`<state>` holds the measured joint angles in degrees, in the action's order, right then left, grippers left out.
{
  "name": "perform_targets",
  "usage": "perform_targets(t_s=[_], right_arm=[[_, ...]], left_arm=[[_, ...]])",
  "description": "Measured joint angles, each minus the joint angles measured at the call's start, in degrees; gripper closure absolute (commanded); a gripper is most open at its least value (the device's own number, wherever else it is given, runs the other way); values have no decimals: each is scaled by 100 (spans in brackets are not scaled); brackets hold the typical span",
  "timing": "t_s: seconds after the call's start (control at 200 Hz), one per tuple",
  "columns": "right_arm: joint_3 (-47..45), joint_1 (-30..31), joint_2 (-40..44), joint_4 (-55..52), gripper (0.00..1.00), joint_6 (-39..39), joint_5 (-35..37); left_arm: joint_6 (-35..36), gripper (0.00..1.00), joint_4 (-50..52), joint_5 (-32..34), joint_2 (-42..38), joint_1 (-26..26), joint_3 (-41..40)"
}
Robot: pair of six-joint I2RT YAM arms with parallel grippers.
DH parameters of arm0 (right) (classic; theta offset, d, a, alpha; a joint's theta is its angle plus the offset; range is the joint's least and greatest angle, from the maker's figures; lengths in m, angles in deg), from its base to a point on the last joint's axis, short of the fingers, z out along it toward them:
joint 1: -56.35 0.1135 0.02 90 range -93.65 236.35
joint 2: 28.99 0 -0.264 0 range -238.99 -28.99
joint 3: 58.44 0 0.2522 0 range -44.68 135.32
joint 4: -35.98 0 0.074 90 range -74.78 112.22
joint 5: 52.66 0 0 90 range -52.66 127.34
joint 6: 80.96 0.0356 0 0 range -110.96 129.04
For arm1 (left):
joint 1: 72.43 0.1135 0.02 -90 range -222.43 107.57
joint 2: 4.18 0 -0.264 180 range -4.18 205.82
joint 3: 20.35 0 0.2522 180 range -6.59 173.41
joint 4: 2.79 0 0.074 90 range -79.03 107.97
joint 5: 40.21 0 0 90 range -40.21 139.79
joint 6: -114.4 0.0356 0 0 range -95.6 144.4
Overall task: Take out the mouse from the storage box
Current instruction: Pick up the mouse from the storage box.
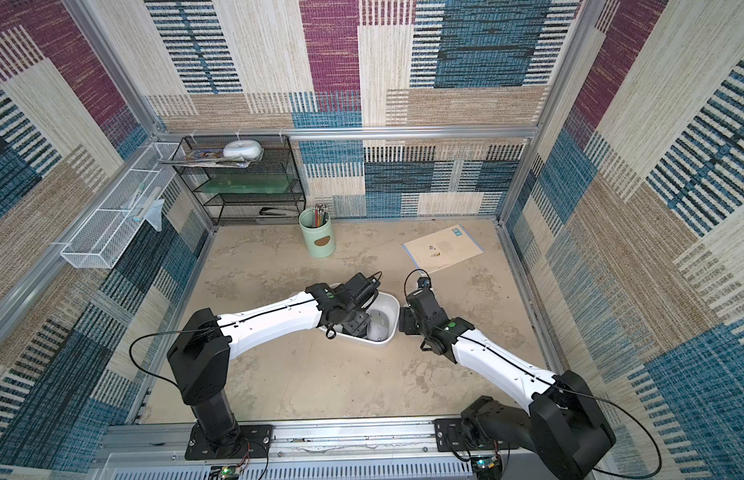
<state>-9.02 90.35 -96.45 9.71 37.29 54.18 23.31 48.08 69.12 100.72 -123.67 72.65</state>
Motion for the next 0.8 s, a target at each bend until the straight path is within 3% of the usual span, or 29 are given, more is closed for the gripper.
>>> perform_targets(t_s=[0.596, 0.801], right_arm=[[-76, 0, 31, 24, 21, 4, -4], [-98, 0, 68, 20, 21, 7, -4]], left_arm=[[103, 44, 278, 516, 964, -31, 520], [57, 60, 127, 601, 1128, -37, 614]])
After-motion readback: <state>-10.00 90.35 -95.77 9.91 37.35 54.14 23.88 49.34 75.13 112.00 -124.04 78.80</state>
